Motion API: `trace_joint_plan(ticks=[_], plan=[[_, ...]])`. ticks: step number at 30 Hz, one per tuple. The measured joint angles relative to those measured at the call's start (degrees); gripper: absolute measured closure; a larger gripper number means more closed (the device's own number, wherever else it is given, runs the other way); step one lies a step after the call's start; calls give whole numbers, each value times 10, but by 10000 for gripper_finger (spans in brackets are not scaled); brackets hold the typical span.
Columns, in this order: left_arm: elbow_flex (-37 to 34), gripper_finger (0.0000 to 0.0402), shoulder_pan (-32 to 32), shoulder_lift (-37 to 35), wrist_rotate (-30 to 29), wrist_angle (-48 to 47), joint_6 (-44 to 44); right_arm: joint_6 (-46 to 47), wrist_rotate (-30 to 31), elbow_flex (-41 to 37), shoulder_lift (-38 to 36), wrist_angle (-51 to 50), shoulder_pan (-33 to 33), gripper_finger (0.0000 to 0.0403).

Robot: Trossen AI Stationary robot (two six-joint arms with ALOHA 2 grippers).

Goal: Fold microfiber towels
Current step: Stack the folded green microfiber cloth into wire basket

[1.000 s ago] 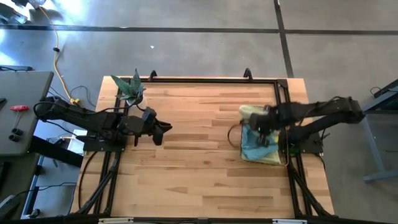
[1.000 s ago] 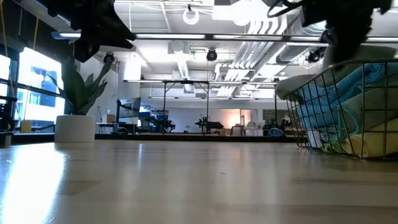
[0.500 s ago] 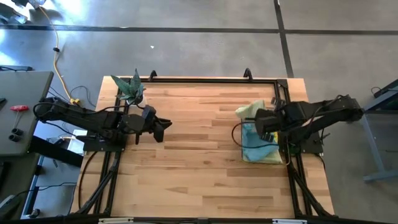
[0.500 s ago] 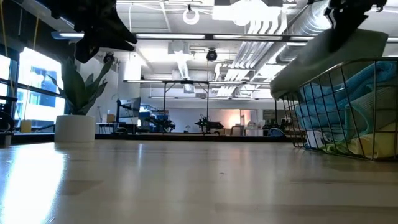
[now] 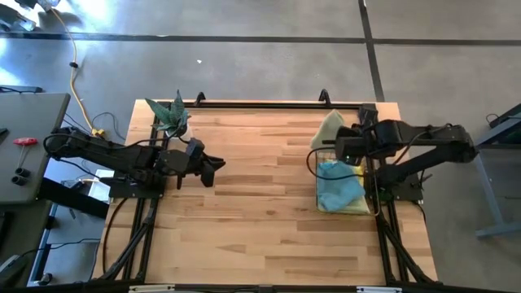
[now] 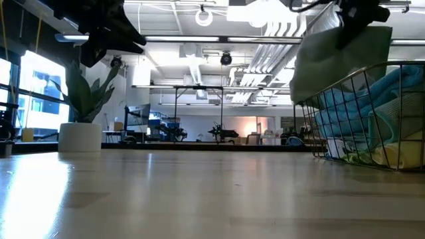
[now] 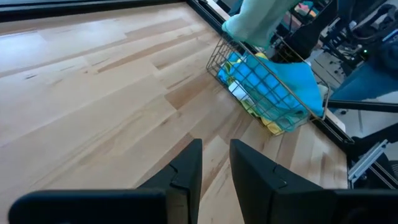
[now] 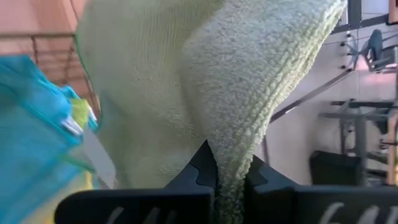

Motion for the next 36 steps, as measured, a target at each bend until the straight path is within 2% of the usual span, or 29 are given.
trace_joint_plan(ticks=[2,7,13,15,18,21,26,29,34,36], plan=[[0,328,0,0,0,0,-2,-33,4,0,0,0,-10,403],[0,328,0,0,0,0,-3,-131,59,0,-1,0,-30,403],[0,328,0,0,0,-1,-9,-196,69,0,-13,0,-44,402],[0,328,0,0,0,-1,-13,-181,30,0,-24,0,-43,403],[0,328,0,0,1,-1,-17,-140,-72,0,-39,0,-28,403],[0,328,0,0,1,-1,-18,-116,-110,0,-45,0,9,402],[0,328,0,0,0,0,-18,-161,-78,-1,-45,0,56,402],[0,328,0,0,0,0,-22,-208,-73,-1,-45,0,59,402],[0,328,0,0,0,0,-35,-271,2,-1,-45,0,58,402],[0,328,0,0,0,0,-38,-282,9,-1,-45,0,58,402]])
